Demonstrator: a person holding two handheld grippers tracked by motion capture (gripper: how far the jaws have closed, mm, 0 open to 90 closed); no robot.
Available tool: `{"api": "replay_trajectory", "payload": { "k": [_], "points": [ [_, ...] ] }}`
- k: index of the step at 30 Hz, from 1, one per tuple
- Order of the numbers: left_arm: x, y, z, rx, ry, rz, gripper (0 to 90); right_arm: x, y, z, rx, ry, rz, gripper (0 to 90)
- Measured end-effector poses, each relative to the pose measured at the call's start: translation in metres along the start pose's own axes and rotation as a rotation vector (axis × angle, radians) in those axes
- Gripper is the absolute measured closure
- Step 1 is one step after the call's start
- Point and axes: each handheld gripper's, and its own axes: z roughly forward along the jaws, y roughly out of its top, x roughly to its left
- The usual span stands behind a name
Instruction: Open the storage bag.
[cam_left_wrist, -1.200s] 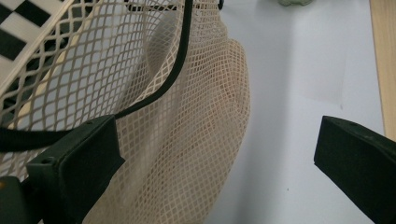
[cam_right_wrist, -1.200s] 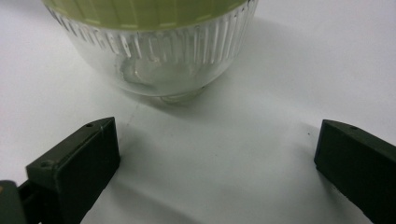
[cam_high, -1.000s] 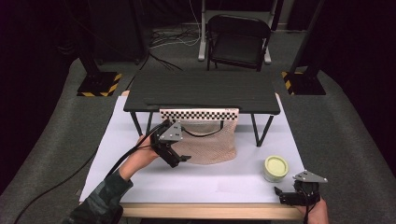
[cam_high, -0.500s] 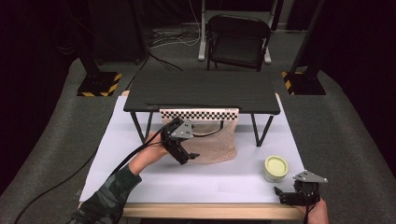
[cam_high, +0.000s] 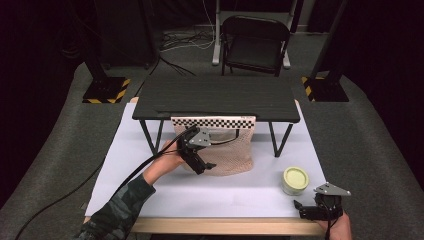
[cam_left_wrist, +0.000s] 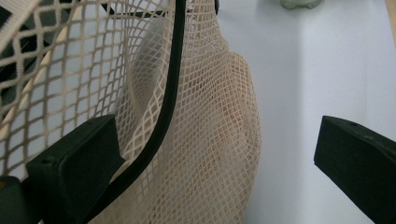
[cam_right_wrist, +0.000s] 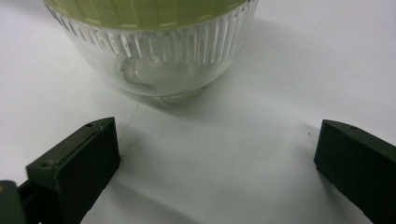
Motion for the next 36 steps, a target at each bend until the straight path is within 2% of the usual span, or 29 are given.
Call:
{"api": "replay_trajectory", "payload": {
  "k": [7, 21, 24, 30, 36],
  "points": [
    [0.001, -0.004, 0.005, 0.042, -0.024, -0.013, 0.2, 0.0, 0.0, 0.0, 0.0, 0.0, -0.001, 0.0],
    [-0.002, -0.009, 0.007, 0.078, -0.082, -0.018, 0.0, 0.0, 0.0, 0.0, 0.002, 0.001, -0.001, 0.0],
    [-0.003, -0.01, 0.005, 0.074, -0.093, -0.022, 0.0, 0.0, 0.0, 0.0, 0.003, 0.001, -0.001, 0.0],
    [-0.008, -0.009, 0.002, 0.083, -0.126, -0.034, 0.0, 0.0, 0.0, 0.0, 0.0, 0.001, -0.002, 0.0],
    [-0.012, -0.008, -0.009, 0.078, -0.194, -0.058, 0.0, 0.0, 0.0, 0.0, 0.004, 0.001, -0.002, 0.0]
  ]
}}
